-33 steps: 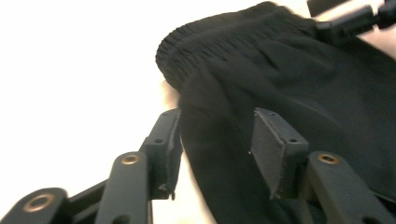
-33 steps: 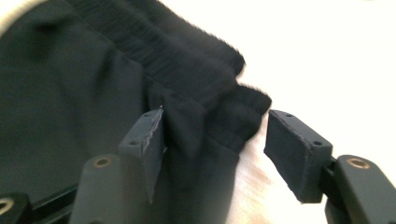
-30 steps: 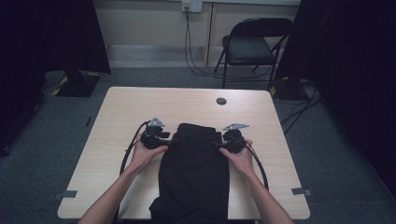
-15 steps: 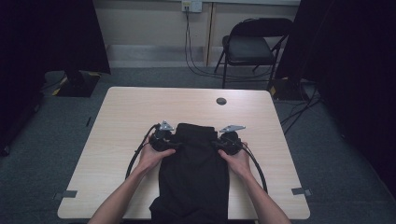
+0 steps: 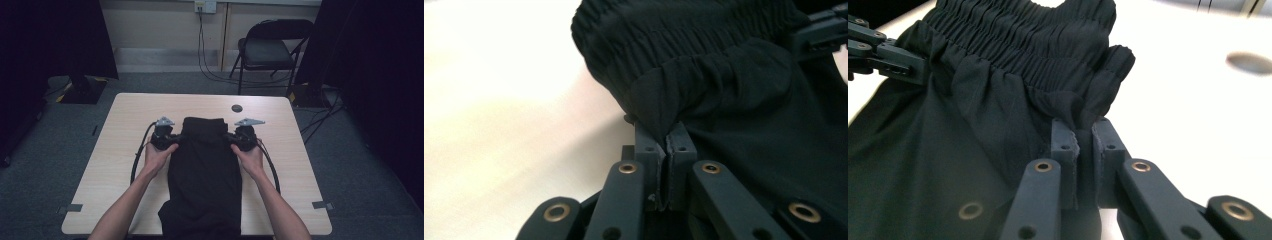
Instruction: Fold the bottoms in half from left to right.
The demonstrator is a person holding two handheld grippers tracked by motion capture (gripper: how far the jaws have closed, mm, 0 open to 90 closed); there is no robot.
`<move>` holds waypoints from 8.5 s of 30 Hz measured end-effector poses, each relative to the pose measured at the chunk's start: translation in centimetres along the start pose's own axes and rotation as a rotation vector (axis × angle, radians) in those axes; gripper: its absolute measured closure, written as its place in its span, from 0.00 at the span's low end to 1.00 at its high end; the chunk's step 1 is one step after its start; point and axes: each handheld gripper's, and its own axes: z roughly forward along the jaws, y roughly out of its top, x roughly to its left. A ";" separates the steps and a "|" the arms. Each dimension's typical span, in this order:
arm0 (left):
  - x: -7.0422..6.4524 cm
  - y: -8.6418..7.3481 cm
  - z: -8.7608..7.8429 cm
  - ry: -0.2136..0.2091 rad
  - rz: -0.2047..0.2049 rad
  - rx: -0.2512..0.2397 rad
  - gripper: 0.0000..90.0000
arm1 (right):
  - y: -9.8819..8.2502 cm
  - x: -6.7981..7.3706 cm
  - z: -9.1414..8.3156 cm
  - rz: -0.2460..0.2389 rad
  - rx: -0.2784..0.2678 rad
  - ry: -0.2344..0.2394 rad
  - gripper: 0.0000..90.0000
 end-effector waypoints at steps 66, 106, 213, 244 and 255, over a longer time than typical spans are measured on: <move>-2.6 -6.8 -0.4 0.081 0.066 0.192 0.96 | -6.3 2.8 1.5 -0.089 0.129 0.029 0.92; 0.7 3.1 -2.7 0.054 -0.051 -0.151 0.96 | 3.5 -0.1 0.8 0.011 -0.087 0.020 0.91; -11.8 -8.2 0.8 -0.287 0.173 0.229 0.81 | -7.1 4.3 0.1 -0.076 0.143 0.068 0.93; -6.9 -9.2 -4.1 -0.040 0.212 0.298 0.72 | -10.6 5.2 -5.7 -0.204 0.215 0.036 0.50; -4.6 -6.2 -5.1 -0.041 0.088 0.114 0.61 | -6.4 3.8 -7.0 -0.131 0.038 0.050 0.48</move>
